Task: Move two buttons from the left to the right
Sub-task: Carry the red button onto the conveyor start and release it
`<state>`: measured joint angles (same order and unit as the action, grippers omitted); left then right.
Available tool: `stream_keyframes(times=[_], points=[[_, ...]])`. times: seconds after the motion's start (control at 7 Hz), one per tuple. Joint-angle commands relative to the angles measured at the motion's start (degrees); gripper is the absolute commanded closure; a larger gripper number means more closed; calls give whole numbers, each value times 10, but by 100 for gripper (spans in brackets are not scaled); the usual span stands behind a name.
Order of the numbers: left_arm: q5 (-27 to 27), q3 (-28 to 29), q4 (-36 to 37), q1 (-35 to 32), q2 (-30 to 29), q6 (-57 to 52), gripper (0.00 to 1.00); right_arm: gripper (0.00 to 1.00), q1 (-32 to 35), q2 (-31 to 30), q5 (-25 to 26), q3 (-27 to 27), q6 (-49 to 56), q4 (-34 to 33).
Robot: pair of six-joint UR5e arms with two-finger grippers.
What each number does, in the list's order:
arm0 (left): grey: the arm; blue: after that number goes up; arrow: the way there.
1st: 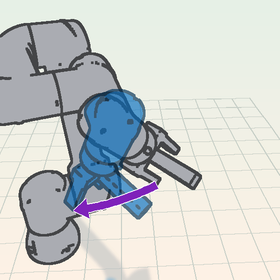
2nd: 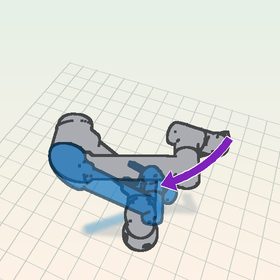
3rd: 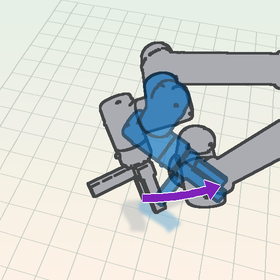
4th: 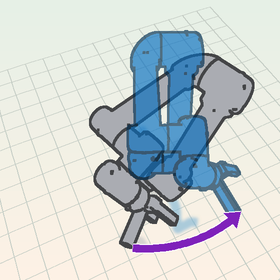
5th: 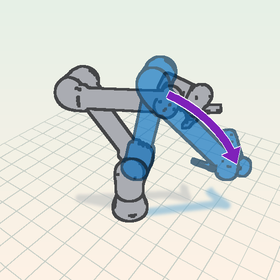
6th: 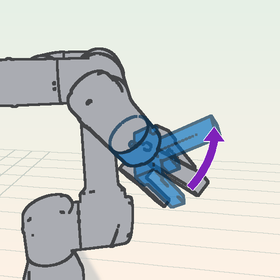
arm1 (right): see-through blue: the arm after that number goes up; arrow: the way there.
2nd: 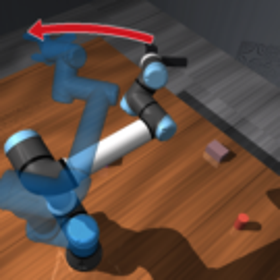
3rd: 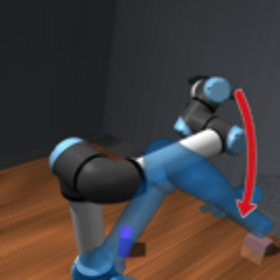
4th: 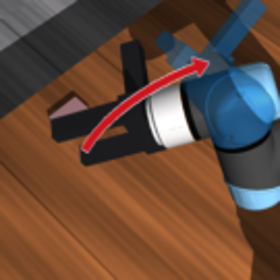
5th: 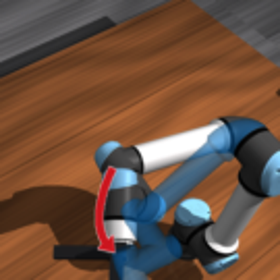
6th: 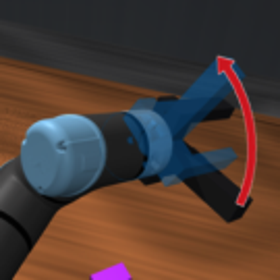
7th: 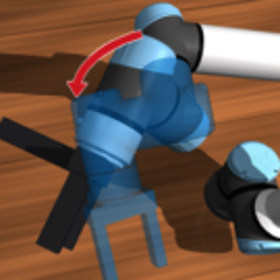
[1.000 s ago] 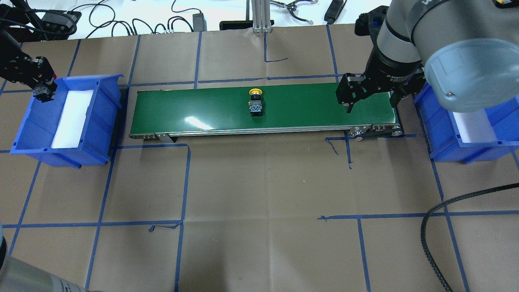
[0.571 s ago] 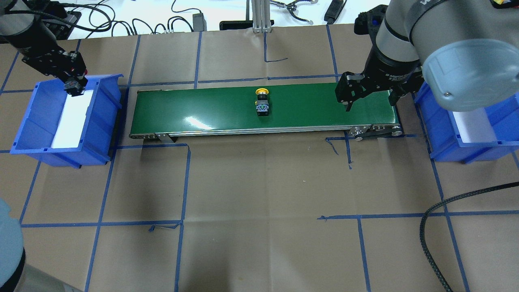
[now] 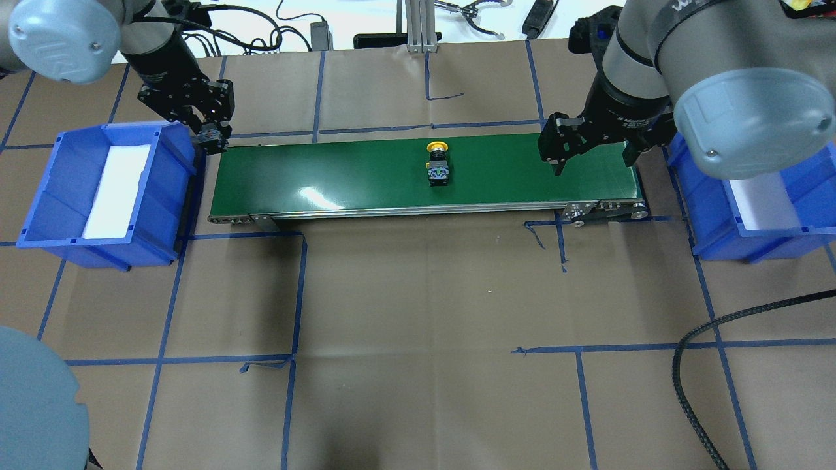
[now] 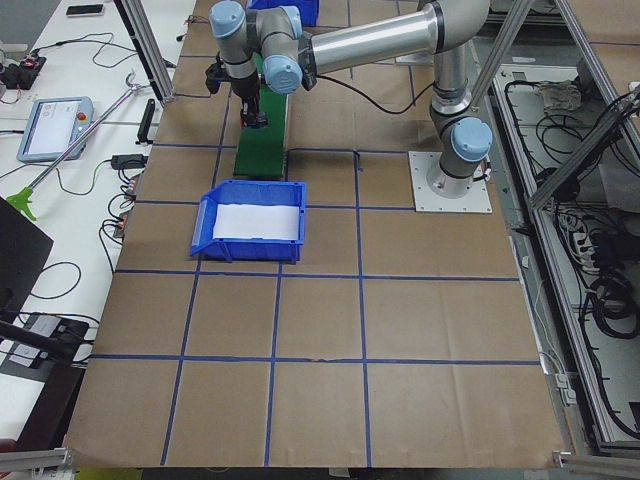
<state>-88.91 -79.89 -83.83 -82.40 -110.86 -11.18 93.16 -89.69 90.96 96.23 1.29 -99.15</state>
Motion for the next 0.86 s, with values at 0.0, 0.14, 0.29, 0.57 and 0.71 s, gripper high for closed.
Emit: stream_keyframes(times=[0.0, 0.14, 0.29, 0.57, 0.71], points=[[-1, -59, 79, -15, -16, 13, 96, 0, 0, 3, 0, 0, -1, -1], [-2, -105, 162, -15, -23, 11, 96, 0, 0, 3, -1, 0, -1, -1], [-3, -145, 222, -15, -30, 12, 96, 0, 0, 4, -1, 1, -1, -3], [-3, -167, 252, -16, -35, 11, 93, 0, -1, 7, 0, 1, -1, -4], [-3, -166, 252, -15, -35, 9, 89, 0, 0, 6, -1, 1, -1, -4]])
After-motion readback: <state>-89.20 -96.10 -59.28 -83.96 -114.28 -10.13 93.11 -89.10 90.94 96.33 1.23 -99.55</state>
